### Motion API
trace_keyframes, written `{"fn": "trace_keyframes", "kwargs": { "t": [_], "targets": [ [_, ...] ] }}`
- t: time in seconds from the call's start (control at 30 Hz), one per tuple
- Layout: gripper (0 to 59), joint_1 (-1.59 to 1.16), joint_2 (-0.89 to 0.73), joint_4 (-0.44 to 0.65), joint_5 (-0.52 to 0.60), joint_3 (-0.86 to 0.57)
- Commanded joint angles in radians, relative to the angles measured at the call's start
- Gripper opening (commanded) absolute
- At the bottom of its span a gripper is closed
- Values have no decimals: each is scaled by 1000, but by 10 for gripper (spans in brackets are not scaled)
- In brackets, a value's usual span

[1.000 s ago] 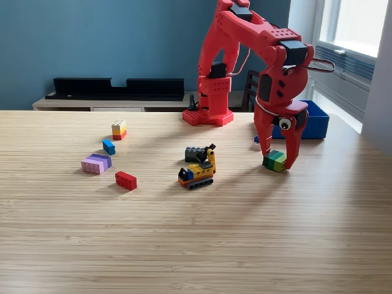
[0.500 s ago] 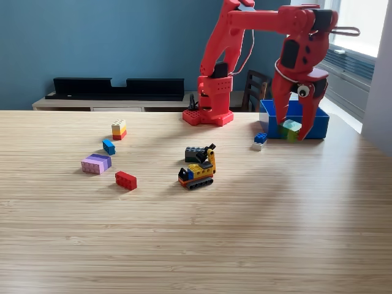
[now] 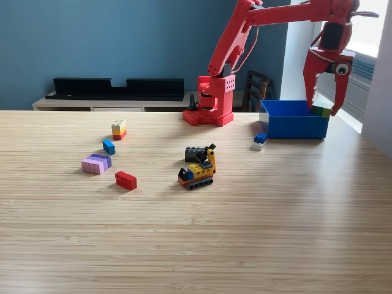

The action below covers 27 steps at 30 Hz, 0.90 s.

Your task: Grasp a lego block and put it in the bin.

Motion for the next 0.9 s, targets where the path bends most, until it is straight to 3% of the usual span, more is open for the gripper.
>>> {"fn": "trace_keyframes", "kwargs": {
  "t": [0.03, 0.5, 0.9],
  "targets": [
    [1, -144, 189, 48, 5, 26],
    [1, -241, 221, 49, -2, 225],
    [7, -285, 221, 52, -26, 229]
  ]
}}
